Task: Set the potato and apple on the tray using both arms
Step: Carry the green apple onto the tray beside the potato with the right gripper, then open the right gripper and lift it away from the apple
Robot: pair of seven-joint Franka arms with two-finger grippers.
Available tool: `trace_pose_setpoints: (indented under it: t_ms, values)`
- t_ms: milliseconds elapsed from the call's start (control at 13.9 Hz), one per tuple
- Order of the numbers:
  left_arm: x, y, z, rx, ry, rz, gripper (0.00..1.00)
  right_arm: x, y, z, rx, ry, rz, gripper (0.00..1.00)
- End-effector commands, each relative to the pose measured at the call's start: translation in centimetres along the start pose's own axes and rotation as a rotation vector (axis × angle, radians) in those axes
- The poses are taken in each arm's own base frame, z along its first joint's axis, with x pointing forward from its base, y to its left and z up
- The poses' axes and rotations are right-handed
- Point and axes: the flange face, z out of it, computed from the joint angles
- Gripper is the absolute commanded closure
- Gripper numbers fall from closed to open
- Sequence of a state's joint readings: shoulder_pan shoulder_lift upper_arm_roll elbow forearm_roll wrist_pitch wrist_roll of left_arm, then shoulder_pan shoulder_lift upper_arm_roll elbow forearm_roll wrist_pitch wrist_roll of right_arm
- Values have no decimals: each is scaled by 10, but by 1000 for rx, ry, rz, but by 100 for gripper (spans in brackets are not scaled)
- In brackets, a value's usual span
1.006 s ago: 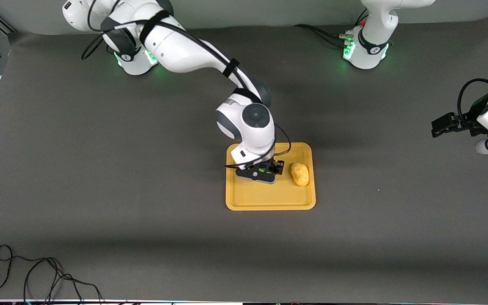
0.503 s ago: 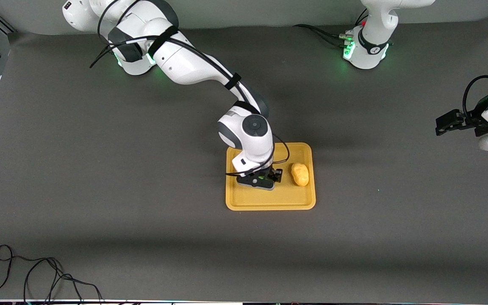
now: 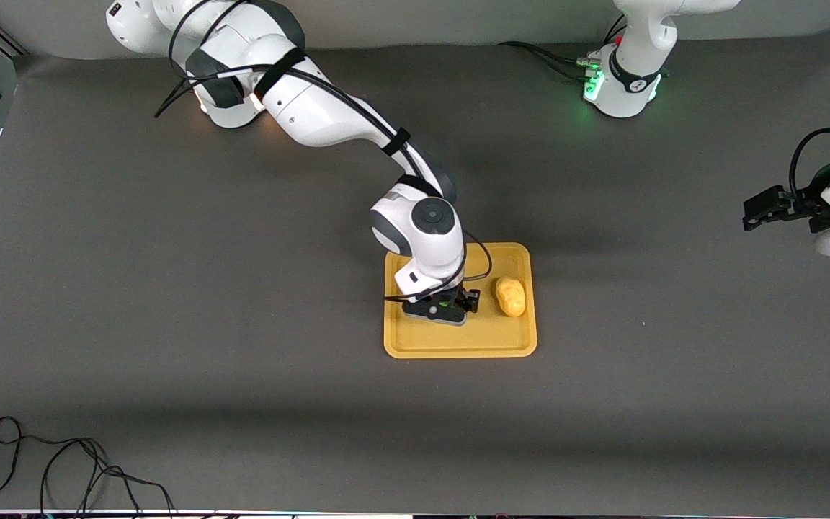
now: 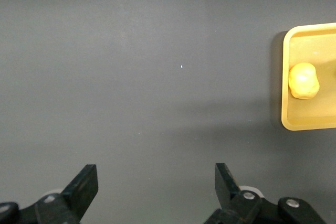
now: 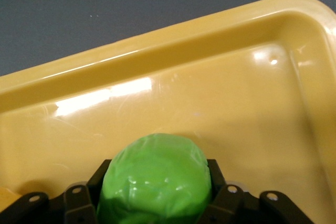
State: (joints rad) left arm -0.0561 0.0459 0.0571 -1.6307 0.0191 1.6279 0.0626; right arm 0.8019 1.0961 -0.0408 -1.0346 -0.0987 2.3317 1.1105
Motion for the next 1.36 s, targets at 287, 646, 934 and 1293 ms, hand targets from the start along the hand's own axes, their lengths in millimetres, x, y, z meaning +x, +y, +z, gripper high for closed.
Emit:
trace_pose_setpoints:
  t_ms: [287,646,934,1293]
  values:
    - [4,-1,5,2,16,19,0,10,-7,-49,-57,-15,24,0]
    - [3,0,4,-4,15,20,0,64,21,-201,-128,-101,116,0]
    - [6,0,0,-2,43,19,0,123,91,-289,-188,-145,-79,0]
    - [6,0,0,9,50,20,0,174,238,-349,-245,-259,-265,0]
